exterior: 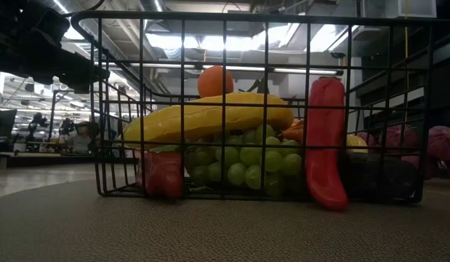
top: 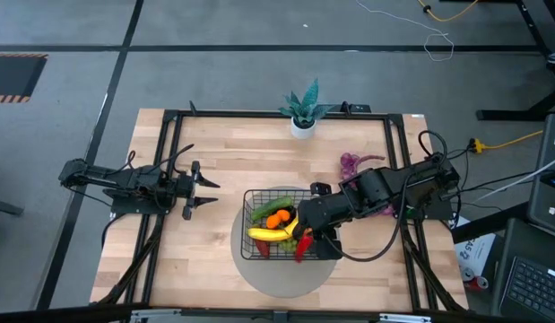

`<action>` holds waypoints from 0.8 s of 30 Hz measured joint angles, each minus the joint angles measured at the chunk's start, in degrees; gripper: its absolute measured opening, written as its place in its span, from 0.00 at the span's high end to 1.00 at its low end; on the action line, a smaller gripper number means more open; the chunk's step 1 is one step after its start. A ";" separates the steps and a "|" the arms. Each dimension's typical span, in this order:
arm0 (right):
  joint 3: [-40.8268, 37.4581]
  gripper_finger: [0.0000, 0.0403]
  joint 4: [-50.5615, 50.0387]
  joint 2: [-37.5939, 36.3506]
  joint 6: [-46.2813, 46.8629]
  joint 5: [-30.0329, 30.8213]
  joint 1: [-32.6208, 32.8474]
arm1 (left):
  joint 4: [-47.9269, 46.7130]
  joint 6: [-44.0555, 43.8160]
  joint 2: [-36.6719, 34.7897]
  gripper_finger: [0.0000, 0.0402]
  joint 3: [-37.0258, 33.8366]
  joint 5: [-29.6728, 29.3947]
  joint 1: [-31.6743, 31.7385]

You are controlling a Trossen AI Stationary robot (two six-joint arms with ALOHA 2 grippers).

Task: Build produce basket
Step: Put the purple garlic into the black wire basket

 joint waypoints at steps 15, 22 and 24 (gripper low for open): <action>-0.55 0.63 -15.59 -0.26 6.08 12.26 -2.29 | -0.02 0.00 -0.01 0.53 -0.01 0.01 0.00; -0.78 0.63 -15.97 -2.57 -0.90 14.98 -4.43 | 0.00 0.00 -0.02 0.53 -0.01 0.01 0.00; -0.94 0.63 -16.01 -3.61 -2.64 17.21 -5.23 | -0.02 0.00 -0.02 0.53 -0.01 -0.01 0.02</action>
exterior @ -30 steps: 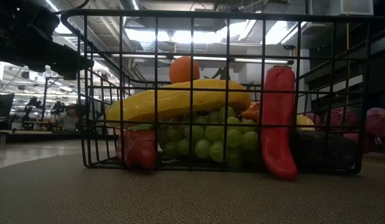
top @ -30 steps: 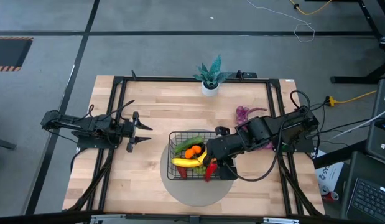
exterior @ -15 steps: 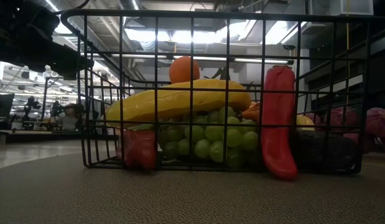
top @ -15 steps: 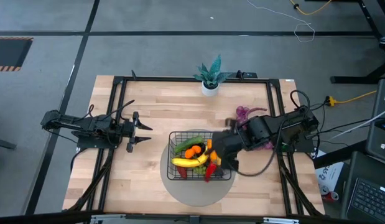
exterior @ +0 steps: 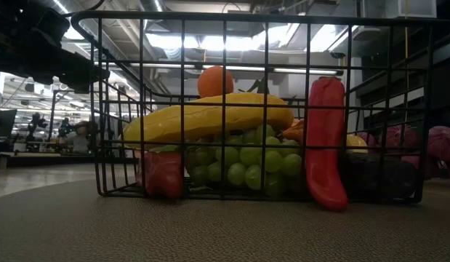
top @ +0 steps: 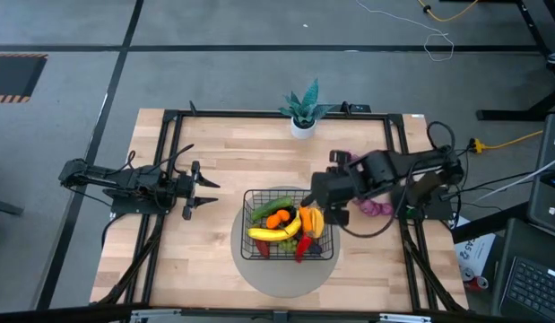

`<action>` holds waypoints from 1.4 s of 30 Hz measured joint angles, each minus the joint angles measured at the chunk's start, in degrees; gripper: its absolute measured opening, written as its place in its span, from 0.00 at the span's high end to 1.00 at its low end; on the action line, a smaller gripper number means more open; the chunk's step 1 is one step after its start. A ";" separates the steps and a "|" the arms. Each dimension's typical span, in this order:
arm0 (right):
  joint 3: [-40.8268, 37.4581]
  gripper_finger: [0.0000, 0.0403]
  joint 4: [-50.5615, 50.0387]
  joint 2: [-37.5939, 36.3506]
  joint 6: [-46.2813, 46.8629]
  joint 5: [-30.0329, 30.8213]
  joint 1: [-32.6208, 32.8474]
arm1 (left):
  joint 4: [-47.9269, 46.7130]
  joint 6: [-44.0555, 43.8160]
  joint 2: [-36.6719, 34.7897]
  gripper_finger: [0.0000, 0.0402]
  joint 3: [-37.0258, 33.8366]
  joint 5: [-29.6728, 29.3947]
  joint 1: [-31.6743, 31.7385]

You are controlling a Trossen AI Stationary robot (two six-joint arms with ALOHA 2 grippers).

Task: Build produce basket
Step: Put the purple garlic into the black wire basket

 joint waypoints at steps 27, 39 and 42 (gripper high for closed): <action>-0.02 0.63 -0.01 -17.45 4.03 35.66 -11.38 | 0.02 0.00 0.01 0.53 0.01 0.02 -0.02; -8.20 0.63 0.11 -23.98 8.12 35.75 -21.38 | 0.02 0.00 0.01 0.53 0.00 0.02 -0.02; -16.45 0.63 -0.05 -28.00 16.13 33.62 -23.85 | 0.02 0.00 0.00 0.53 0.01 0.00 -0.01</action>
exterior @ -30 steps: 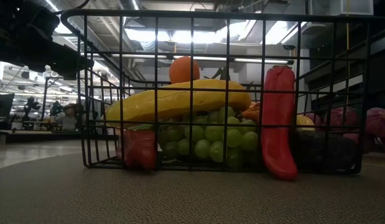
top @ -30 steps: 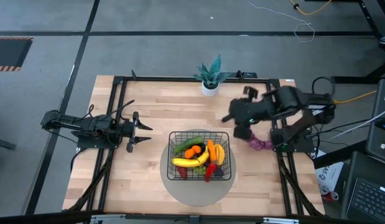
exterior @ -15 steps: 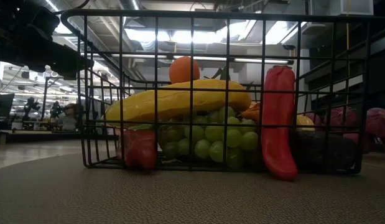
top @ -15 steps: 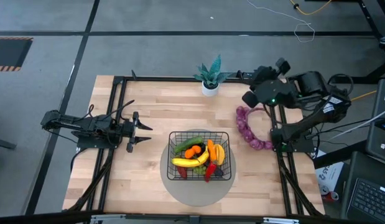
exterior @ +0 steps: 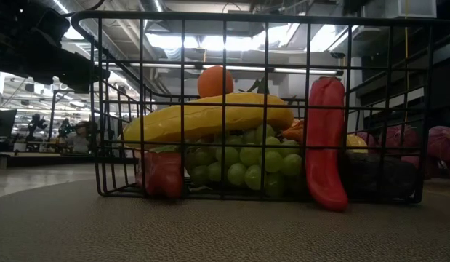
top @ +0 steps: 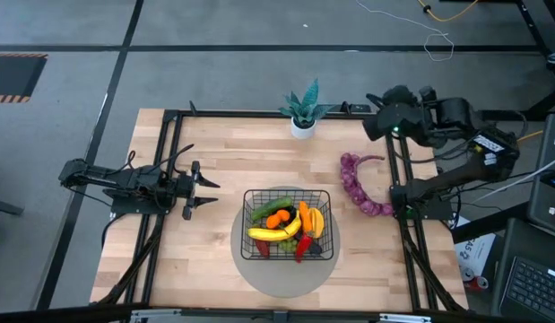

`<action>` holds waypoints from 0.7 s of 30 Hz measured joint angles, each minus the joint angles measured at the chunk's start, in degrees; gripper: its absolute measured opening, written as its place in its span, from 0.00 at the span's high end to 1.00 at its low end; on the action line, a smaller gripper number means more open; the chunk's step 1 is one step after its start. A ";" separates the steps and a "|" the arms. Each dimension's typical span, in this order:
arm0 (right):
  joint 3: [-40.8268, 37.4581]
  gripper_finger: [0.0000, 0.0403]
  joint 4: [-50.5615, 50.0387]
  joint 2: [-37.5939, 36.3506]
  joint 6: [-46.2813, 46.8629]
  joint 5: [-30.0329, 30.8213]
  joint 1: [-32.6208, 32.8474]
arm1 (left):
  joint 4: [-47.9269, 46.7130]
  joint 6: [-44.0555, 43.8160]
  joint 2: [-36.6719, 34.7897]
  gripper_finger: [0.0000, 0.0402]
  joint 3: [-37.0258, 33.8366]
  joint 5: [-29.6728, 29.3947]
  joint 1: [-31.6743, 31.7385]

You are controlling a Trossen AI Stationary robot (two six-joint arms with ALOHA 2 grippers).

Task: Build produce basket
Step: Put the purple garlic into the black wire basket

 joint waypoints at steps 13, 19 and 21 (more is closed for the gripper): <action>-34.78 0.63 13.91 -4.76 11.70 -17.55 -1.01 | -0.02 0.00 0.00 0.53 -0.01 0.00 -0.01; -44.46 0.63 25.00 -4.68 16.85 -24.29 -3.27 | 0.00 0.00 0.01 0.53 -0.01 0.02 0.00; -46.74 0.63 26.37 -4.72 18.27 -27.75 -4.60 | 0.00 0.00 0.00 0.53 0.02 0.00 0.01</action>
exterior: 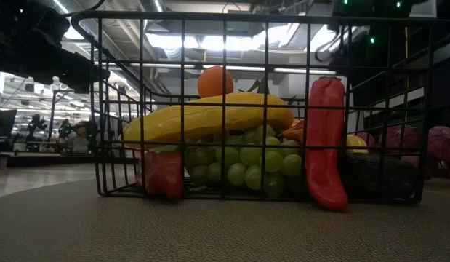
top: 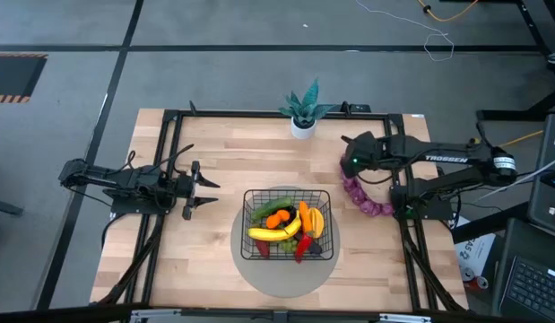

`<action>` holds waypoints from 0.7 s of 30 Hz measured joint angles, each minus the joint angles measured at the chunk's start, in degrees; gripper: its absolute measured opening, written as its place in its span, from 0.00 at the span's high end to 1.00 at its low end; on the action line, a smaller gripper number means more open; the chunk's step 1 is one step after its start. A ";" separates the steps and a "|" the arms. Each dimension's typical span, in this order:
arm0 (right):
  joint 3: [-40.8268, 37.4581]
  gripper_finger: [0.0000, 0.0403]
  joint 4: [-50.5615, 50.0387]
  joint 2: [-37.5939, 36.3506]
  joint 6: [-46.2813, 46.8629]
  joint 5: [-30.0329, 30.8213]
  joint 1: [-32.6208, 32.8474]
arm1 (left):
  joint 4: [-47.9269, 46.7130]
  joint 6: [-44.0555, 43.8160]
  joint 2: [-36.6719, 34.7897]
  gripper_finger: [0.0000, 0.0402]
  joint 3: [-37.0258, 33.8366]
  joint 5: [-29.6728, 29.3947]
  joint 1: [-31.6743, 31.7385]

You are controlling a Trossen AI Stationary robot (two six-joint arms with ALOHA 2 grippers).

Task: Build produce basket
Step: Put the purple garlic into the black wire basket

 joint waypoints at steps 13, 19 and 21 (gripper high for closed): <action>-11.78 0.63 14.01 0.02 7.03 -8.34 -3.83 | 0.00 0.00 0.00 0.53 -0.02 0.01 0.00; -15.08 0.63 19.57 0.46 7.01 -8.78 -3.87 | 0.00 0.00 0.00 0.53 0.00 0.01 -0.02; -16.37 0.63 19.71 0.44 8.37 -8.80 -3.87 | 0.00 0.00 0.00 0.53 -0.02 0.01 0.00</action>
